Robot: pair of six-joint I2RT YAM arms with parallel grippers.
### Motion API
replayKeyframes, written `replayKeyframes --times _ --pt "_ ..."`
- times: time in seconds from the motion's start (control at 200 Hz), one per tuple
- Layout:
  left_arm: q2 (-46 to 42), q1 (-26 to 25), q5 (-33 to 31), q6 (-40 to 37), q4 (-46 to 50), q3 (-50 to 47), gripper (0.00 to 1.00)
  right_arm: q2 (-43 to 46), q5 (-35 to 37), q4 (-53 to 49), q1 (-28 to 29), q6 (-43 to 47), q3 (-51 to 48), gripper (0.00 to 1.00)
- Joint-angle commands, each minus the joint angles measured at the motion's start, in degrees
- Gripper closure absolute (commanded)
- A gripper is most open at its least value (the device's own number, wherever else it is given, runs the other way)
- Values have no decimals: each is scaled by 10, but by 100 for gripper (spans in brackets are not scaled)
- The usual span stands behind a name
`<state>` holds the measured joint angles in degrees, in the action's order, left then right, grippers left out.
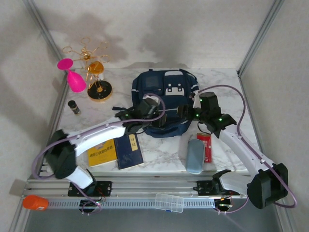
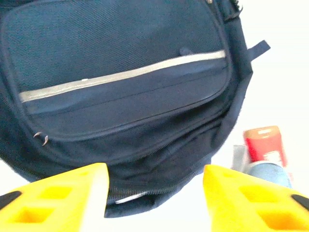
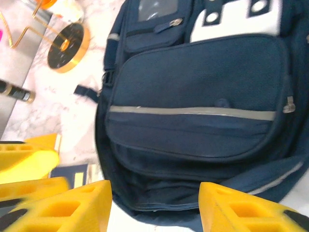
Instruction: Pack the student bag
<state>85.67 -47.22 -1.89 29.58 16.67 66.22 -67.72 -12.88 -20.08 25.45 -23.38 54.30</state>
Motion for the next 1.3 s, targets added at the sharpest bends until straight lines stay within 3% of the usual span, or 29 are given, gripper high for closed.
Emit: replayKeyframes --times 0.0,0.09,0.325,0.4,0.521,0.616,0.741,0.861,1.292 --pt "-98 22 -19 76 -22 -50 40 -38 -34 -33 43 0 31 48" --pt "-162 58 -46 116 24 -90 33 -75 -30 -30 91 -19 41 46" --pt "-265 204 -107 216 189 -177 25 -163 -10 24 218 -64 49 43" --pt "-285 251 -166 256 226 -212 19 -192 8 35 253 -69 57 42" --pt "-295 349 -133 262 197 -283 11 -230 1 65 275 -89 51 41" --pt "-297 395 -141 258 182 -319 10 -241 -27 96 276 -111 41 41" --pt "-293 453 -118 246 166 -359 6 -239 -7 89 277 -108 47 40" --pt "-305 457 -111 252 170 -384 4 -236 -3 81 277 -104 51 40" --pt "-305 347 -76 345 134 -427 2 -223 2 54 275 -106 64 38"
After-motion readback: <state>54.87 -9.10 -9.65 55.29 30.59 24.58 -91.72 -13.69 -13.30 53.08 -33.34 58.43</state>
